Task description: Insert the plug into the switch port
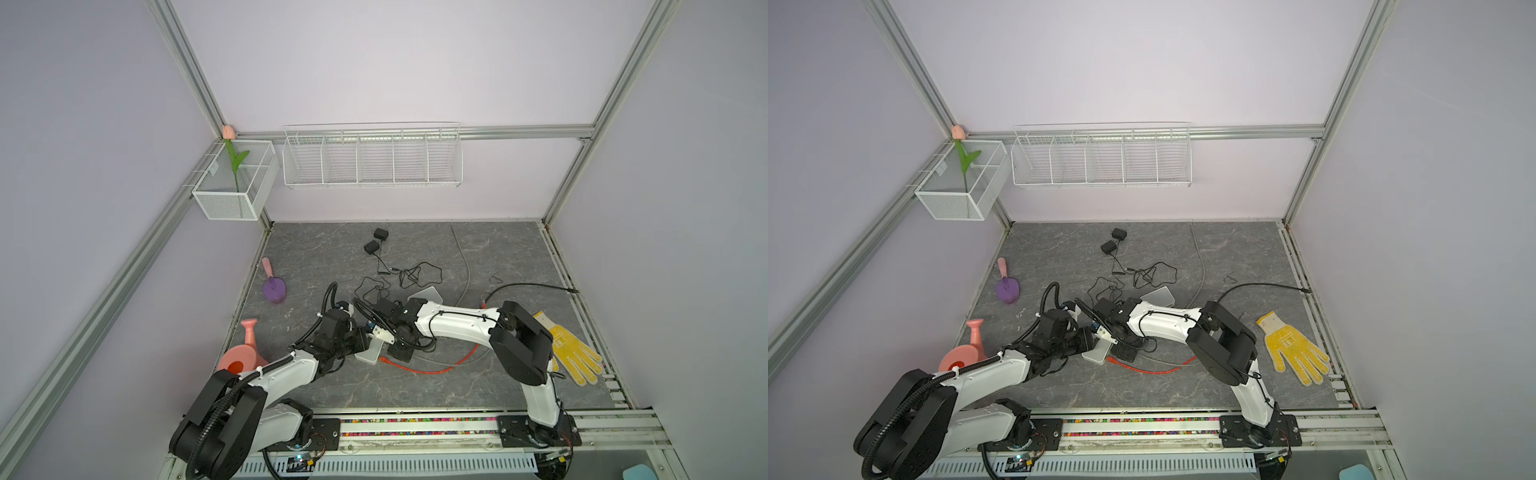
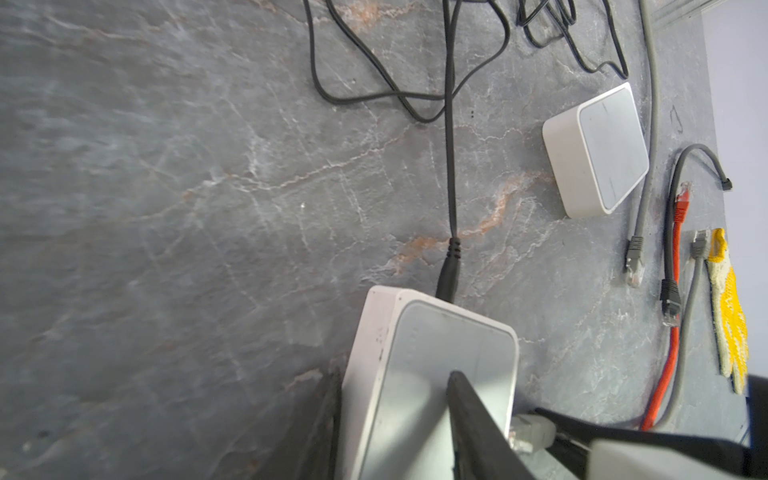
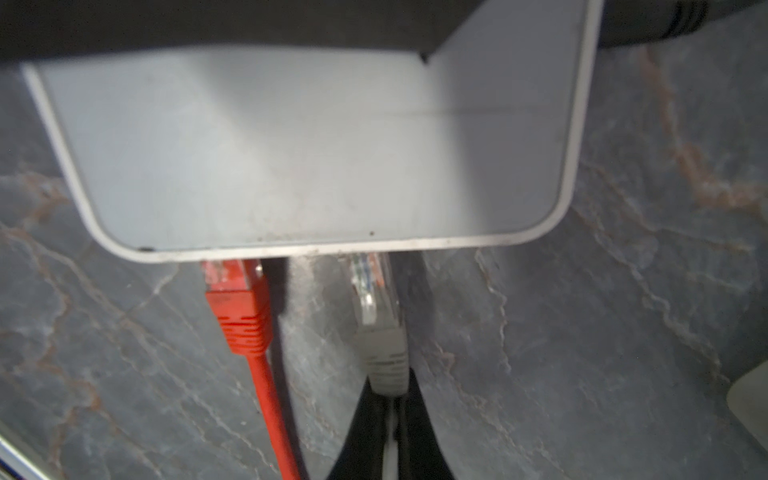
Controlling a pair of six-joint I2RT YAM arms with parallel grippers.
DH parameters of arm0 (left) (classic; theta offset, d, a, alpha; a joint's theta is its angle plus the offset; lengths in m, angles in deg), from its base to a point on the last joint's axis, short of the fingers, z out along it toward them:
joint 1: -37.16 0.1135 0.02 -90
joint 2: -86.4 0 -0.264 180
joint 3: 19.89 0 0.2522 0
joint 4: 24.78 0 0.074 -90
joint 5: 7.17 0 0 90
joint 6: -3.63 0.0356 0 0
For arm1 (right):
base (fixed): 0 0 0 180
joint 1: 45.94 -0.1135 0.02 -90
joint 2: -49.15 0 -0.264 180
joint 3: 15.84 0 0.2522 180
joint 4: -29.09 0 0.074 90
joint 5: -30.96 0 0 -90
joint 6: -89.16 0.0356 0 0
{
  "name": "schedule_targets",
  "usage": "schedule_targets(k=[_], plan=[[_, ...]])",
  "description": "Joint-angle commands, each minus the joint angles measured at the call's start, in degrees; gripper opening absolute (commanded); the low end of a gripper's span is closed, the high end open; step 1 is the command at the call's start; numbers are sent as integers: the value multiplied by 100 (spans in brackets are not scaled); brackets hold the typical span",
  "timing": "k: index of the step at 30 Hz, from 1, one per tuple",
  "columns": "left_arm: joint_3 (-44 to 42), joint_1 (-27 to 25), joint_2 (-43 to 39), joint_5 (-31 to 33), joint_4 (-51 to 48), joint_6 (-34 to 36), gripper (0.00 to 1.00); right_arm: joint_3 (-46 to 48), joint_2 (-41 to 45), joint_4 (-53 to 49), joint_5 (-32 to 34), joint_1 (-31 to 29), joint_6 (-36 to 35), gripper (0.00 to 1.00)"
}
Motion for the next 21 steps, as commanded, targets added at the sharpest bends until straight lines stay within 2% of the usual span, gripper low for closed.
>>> schedule_targets(k=[1,21], plan=[[27,-24,-98,-102,-314,7,42,-125,-44,-35,108,-20,196,7],[72,-18,-20,-432,-260,95,43,-228,-296,107,-120,-26,199,7]])
